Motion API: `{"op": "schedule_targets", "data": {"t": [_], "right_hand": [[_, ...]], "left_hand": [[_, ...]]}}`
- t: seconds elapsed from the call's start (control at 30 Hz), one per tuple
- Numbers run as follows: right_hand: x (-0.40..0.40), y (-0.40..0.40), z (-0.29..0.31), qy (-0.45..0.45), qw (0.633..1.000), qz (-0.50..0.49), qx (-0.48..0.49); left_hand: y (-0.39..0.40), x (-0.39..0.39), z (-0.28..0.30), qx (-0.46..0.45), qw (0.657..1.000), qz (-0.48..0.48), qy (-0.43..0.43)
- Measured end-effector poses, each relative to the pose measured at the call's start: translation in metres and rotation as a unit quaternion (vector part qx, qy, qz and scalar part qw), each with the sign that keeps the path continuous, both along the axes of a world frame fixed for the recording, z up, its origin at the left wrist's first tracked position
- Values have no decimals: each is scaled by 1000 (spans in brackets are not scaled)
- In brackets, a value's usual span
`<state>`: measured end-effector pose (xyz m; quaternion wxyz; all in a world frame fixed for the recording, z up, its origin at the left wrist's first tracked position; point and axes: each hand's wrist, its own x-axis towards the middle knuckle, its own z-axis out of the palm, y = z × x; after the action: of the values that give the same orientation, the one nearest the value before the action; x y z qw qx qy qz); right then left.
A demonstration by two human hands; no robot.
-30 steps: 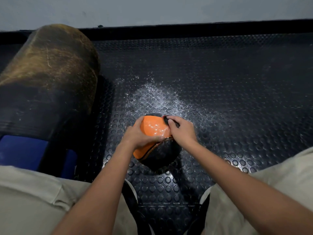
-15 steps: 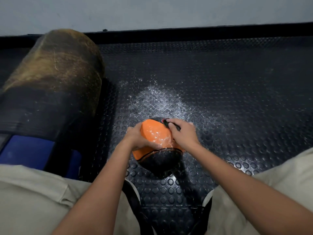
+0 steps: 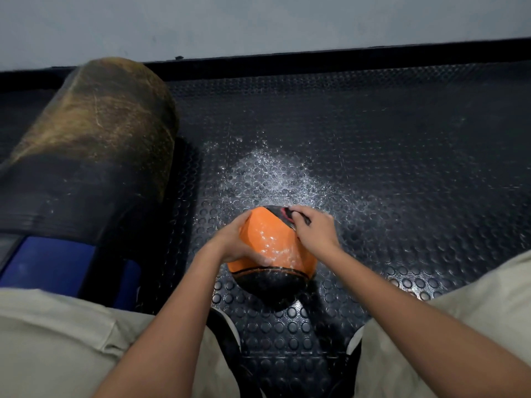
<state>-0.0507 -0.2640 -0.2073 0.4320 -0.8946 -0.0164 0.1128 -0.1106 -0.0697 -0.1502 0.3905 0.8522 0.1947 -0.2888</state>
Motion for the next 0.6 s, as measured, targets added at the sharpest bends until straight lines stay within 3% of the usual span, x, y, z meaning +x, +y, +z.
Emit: {"op": "schedule_targets", "data": {"t": [0.1,0.17,0.37,0.6], "right_hand": [[2,-14,-5,77,994,-76,-20],[-1,-11,-7,72,993,-90,-12],[-2,5,7,-6,999,42,-4],[6,-13,-4,115,990,-85,-10]], "left_hand": [[-1,1,1,5,1000,-23,5],[-3,4,3,41,998,-40,17],[-5,9,10,132,987,-85,38],[-9,7,5,130,984,-122,17]]}}
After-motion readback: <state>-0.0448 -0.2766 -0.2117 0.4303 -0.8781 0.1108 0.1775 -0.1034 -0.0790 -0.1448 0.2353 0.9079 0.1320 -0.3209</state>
